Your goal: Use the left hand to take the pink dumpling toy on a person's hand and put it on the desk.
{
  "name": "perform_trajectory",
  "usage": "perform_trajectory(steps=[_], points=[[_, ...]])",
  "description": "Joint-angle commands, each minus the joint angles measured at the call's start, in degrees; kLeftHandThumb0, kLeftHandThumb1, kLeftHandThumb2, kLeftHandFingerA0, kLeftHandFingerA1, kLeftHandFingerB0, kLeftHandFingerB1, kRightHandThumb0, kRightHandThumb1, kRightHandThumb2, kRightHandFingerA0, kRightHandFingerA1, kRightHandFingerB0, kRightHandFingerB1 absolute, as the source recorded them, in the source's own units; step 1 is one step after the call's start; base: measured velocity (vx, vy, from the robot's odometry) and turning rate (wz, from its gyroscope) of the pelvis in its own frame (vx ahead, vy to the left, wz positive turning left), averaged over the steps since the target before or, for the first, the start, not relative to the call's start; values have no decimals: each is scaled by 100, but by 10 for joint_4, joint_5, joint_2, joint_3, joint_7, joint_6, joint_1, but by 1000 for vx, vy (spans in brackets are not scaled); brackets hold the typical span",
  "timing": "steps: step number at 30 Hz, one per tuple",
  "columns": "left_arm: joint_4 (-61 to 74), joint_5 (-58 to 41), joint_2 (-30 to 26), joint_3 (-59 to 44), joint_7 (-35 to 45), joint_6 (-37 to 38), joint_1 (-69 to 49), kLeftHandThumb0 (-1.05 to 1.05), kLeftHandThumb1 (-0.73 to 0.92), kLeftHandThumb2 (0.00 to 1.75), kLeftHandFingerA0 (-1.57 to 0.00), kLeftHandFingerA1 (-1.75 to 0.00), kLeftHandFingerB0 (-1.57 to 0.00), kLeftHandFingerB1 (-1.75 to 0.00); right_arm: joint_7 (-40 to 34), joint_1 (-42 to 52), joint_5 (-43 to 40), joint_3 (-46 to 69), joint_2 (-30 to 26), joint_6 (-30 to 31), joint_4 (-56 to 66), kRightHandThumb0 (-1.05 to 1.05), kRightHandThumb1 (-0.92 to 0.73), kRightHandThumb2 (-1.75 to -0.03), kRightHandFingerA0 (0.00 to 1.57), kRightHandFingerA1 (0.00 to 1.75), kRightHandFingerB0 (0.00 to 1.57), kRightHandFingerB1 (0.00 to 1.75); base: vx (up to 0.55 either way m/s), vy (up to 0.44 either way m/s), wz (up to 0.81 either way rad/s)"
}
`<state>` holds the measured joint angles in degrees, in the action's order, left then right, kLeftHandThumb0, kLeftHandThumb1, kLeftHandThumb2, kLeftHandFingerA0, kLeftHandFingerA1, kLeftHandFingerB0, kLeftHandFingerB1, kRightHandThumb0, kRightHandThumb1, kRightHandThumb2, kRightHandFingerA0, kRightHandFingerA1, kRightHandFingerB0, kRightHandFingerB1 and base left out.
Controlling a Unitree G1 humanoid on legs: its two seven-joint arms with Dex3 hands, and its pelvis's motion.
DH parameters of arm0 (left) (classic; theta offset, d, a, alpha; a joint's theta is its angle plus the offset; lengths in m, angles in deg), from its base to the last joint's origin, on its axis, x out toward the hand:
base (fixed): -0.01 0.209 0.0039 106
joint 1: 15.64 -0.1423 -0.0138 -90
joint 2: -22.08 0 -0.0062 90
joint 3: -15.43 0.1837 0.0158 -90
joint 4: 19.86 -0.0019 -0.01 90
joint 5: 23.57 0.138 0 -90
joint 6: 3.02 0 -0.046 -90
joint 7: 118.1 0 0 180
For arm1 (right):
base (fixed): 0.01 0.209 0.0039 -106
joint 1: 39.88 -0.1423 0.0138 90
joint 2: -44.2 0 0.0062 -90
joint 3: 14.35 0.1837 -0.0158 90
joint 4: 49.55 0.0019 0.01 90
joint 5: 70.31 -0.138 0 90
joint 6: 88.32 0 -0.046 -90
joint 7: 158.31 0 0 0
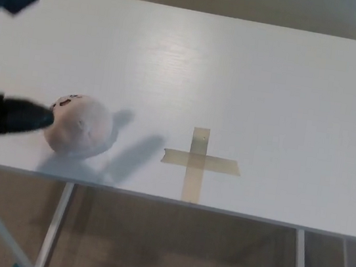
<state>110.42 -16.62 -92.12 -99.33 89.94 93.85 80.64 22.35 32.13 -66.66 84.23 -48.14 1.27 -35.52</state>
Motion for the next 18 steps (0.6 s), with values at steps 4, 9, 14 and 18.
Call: perform_trajectory(steps=[4, 9, 14, 18], points=[[105, -360, 68, -83, 142, 40, -305, -64, 50, 78, -14, -41, -24, -40, -3, 32, 10, -10, 7, 15, -9, -25, -70, -61, 62, 44, 52, 42, 0, 0, 0], [35, -255, 138, 10, 126, 109, -441, -61, 50, 76, -16, -41, -24, -40, 2, 38, 13, -16, 7, 9, -9, -22, -70, -61, 63, 45, 52, 42, 0, 0, 0], [-91, -148, 168, 69, 97, 172, -484, -54, 60, 58, -24, -33, -34, -31, -1, 50, 17, -21, 10, 6, -11, -23, -70, -61, 64, 45, 53, 42, 0, 0, 0], [-211, -55, 169, 110, 54, 191, -471, -54, 60, 58, -29, -34, -35, -32, -3, 59, 17, -24, 10, 5, -11, -21, -71, -61, 65, 45, 54, 43, 0, 0, 0]])
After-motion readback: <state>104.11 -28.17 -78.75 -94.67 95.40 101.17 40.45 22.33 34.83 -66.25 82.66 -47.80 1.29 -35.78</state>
